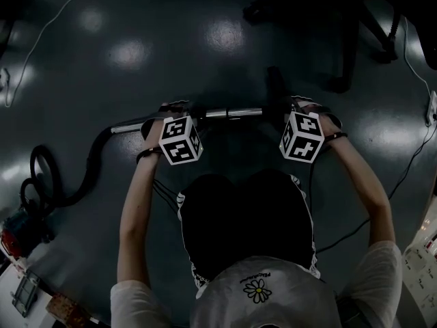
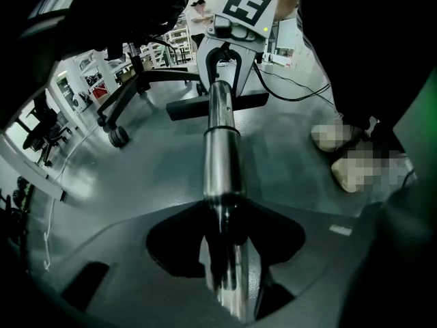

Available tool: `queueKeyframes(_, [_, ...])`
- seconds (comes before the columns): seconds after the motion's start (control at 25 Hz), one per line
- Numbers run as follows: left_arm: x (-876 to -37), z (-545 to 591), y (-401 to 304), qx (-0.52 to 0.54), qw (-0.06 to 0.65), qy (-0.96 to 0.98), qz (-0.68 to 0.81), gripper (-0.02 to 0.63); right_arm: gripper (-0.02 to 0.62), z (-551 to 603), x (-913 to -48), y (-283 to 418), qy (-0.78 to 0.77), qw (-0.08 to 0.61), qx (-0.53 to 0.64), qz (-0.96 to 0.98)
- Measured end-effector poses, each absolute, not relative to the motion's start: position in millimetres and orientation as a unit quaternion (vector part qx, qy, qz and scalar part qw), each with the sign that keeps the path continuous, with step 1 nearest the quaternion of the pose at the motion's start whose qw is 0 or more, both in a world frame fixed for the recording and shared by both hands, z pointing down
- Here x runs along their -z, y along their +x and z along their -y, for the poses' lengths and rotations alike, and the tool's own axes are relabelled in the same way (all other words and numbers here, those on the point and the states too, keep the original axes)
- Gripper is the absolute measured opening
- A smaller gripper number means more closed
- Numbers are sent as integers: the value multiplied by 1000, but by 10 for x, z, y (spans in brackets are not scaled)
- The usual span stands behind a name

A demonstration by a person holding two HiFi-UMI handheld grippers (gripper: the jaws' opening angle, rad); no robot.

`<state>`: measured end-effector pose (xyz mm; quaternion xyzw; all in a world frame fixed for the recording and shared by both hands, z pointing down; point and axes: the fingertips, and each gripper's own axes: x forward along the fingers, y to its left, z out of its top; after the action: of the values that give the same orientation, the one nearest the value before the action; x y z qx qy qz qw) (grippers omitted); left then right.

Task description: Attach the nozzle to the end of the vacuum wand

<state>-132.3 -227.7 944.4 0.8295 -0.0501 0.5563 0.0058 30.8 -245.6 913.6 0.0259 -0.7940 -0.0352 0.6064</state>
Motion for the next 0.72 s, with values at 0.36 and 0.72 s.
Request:
queueKeyframes(0.36, [-9435,2245,-1240,-540,0,839,62,173,173,2409,-8816,154,6,594,69,801])
queueKeyframes(0.72, [-9601,2286,-1092,-532,10,844,73,195,178,2426,-9081,159,11,599,49,800])
